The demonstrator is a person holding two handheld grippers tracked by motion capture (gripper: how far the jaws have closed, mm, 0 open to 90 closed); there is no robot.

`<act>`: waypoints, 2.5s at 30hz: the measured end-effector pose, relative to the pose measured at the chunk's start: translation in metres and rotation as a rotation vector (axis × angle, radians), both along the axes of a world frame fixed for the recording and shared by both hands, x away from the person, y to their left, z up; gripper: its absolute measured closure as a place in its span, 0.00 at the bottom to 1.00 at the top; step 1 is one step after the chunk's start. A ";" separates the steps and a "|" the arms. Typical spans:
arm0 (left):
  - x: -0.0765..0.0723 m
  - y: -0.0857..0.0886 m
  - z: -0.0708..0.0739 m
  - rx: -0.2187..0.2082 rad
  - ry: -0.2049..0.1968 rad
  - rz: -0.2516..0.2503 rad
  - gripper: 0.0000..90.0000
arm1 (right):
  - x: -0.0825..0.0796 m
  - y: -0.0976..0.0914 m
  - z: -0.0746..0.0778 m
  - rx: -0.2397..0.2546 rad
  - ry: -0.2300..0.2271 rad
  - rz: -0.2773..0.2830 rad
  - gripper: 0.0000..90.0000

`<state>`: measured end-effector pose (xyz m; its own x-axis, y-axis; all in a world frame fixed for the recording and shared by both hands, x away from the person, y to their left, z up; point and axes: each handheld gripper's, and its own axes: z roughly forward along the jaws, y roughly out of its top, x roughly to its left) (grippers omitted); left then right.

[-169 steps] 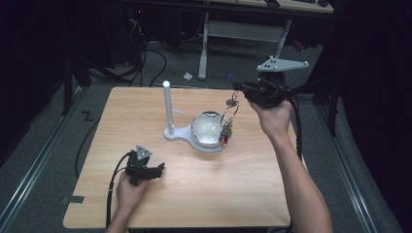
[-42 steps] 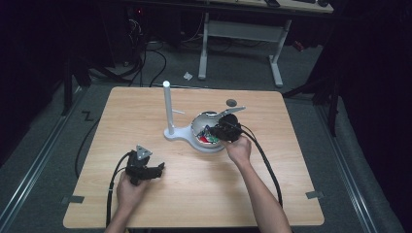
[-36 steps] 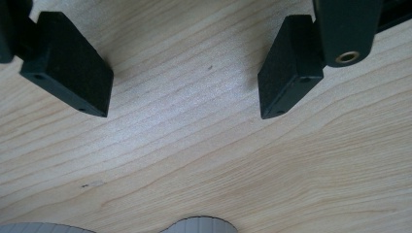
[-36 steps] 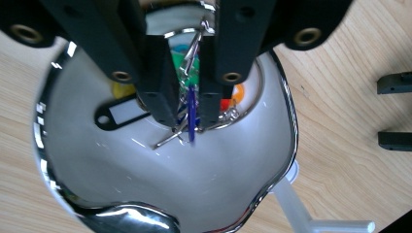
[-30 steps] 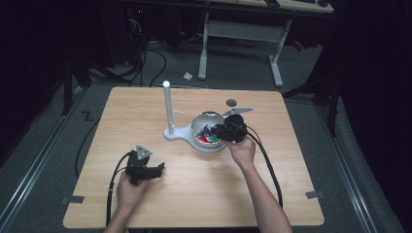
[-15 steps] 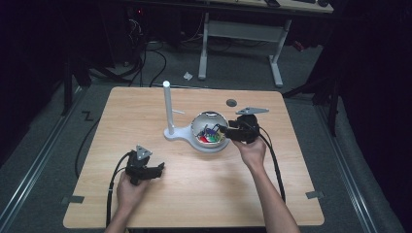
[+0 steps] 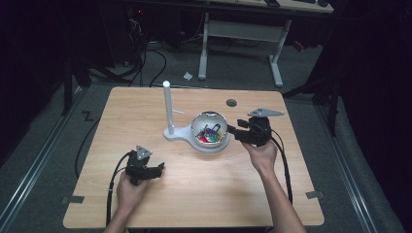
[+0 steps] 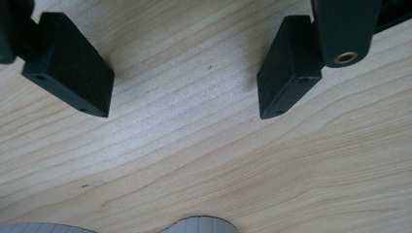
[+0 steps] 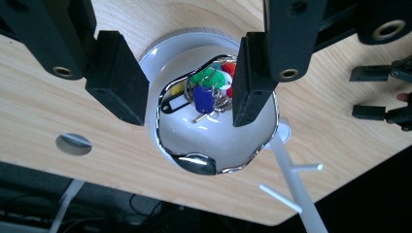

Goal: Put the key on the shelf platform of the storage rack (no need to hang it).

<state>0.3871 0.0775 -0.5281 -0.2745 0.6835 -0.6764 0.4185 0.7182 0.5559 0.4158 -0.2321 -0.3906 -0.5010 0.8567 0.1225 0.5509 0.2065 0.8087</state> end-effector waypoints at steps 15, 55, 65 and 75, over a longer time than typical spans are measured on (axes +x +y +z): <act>0.000 0.000 0.000 0.000 0.000 0.000 0.24 | -0.023 -0.022 0.009 0.032 -0.036 -0.026 0.53; 0.000 0.000 0.000 -0.005 0.004 0.006 0.24 | -0.095 -0.075 0.004 0.085 -0.058 -0.103 0.53; 0.000 0.000 0.000 -0.004 0.004 0.006 0.24 | -0.108 -0.077 -0.004 0.084 -0.058 -0.099 0.52; 0.000 0.000 0.000 -0.003 0.003 0.005 0.24 | -0.118 -0.077 -0.024 0.090 -0.041 -0.104 0.50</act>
<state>0.3875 0.0771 -0.5279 -0.2797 0.6803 -0.6775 0.4162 0.7218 0.5529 0.2982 -0.3093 -0.4141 -0.4162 0.8909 0.1820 0.5313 0.0759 0.8438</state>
